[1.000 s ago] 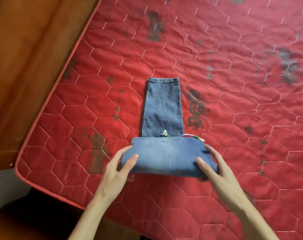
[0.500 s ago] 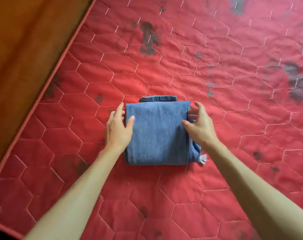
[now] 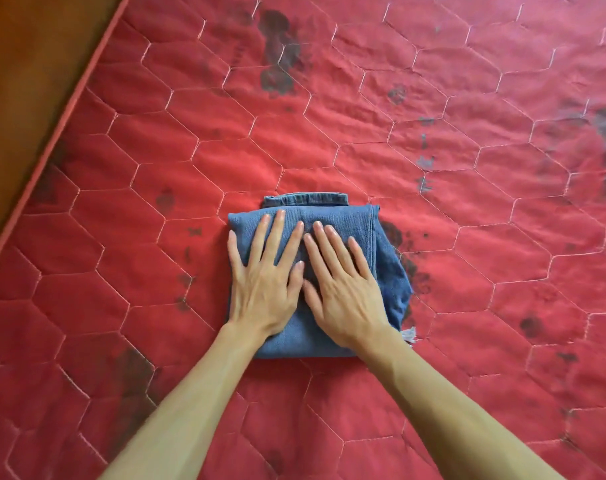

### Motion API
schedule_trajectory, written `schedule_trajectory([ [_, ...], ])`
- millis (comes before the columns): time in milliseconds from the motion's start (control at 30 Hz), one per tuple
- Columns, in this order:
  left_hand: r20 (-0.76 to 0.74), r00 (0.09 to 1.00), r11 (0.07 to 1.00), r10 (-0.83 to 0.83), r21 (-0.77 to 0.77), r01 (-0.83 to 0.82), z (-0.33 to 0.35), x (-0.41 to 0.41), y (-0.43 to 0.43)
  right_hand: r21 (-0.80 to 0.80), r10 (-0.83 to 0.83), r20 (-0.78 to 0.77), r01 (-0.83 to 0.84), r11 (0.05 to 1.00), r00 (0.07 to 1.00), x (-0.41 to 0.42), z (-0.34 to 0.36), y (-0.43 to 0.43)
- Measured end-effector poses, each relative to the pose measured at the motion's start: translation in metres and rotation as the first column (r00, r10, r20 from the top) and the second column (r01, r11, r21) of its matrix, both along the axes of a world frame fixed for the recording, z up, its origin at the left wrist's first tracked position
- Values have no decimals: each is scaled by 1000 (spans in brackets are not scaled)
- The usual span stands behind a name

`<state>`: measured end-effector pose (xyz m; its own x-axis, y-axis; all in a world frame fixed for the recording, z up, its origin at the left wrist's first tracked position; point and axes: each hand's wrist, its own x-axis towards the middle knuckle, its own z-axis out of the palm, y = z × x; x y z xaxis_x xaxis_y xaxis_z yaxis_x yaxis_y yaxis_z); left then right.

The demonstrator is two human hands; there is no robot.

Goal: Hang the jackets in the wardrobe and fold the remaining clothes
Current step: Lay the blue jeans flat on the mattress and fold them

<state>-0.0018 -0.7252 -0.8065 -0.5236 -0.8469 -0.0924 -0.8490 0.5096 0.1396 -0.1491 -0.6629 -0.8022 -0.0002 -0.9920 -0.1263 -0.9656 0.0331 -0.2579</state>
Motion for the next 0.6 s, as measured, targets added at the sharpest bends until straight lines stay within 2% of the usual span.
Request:
schedule_trajectory([
  [167,-79,996,999,35,39,-32,3,3,3,23,-132,33,132,991,991,-20,0,7],
  [267,-142,972,982,186,67,-178,6,12,14,79,-333,143,325,942,932,-23,0,15],
  [333,-197,929,949,313,96,-299,6,20,28,134,-439,203,419,898,875,-22,0,22],
  [433,-281,818,863,502,218,-455,9,24,50,163,-504,255,477,864,826,-18,6,31],
  [533,-330,739,807,587,313,-501,22,22,64,154,-581,338,565,811,741,-12,19,39],
  [600,-334,679,751,654,391,-531,32,23,63,238,-663,341,621,746,666,-15,27,42],
])
